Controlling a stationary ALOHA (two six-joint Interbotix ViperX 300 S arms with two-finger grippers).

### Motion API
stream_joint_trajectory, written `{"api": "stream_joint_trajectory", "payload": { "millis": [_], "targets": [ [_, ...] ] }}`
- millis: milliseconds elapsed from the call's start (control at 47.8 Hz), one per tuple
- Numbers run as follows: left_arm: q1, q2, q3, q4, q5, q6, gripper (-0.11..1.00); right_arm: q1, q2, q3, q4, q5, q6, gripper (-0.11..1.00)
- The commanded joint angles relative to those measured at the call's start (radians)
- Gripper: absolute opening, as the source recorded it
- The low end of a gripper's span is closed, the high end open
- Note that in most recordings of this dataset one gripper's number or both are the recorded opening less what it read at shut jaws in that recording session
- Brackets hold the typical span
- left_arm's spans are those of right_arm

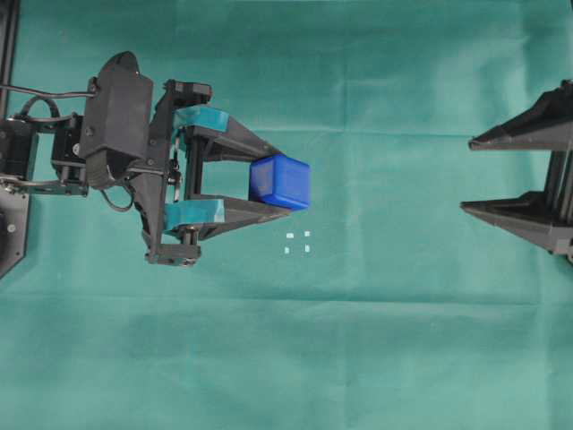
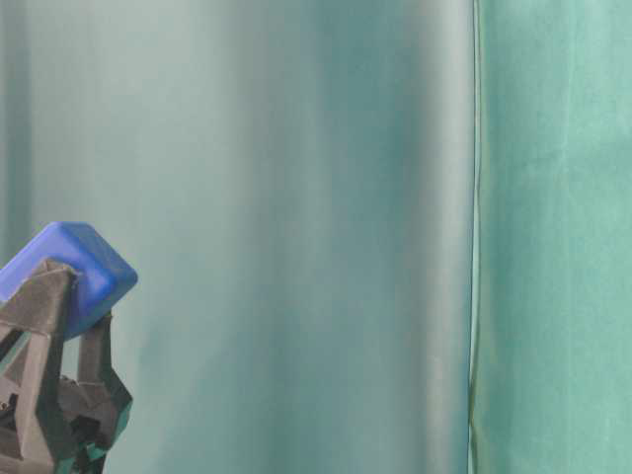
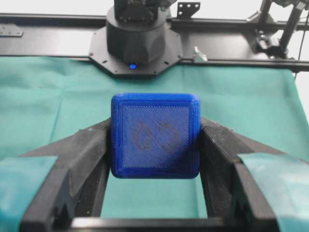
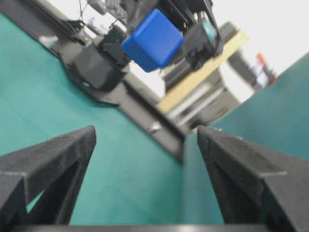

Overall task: Handover the blue block to the right arm after grasping it with the left arm, then place it in the designated position.
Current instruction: 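Move the open right gripper toward the cube held by the left gripper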

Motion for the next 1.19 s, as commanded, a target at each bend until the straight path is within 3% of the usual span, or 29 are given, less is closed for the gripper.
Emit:
{"api": "stream_joint_trajectory", "payload": {
  "millis": [0, 355, 669, 1171],
  "targets": [
    [-0.003, -0.018, -0.012, -0.002, -0.008, -0.002, 0.46, -0.002, 0.006, -0.029, -0.051, -0.026, -0.049, 0.94],
    [-0.003, -0.02, -0.011, -0.002, -0.008, -0.002, 0.46, 0.0, 0.025, -0.044, -0.229, -0.014, -0.27, 0.94],
    [-0.003, -0.02, -0.011, -0.002, -0.008, -0.002, 0.46, 0.002, 0.037, -0.066, -0.256, 0.021, -0.284, 0.94],
    [-0.003, -0.02, -0.011, -0.002, -0.005, -0.002, 0.47, 0.003, 0.038, -0.069, -0.255, 0.025, -0.285, 0.94]
  ]
}}
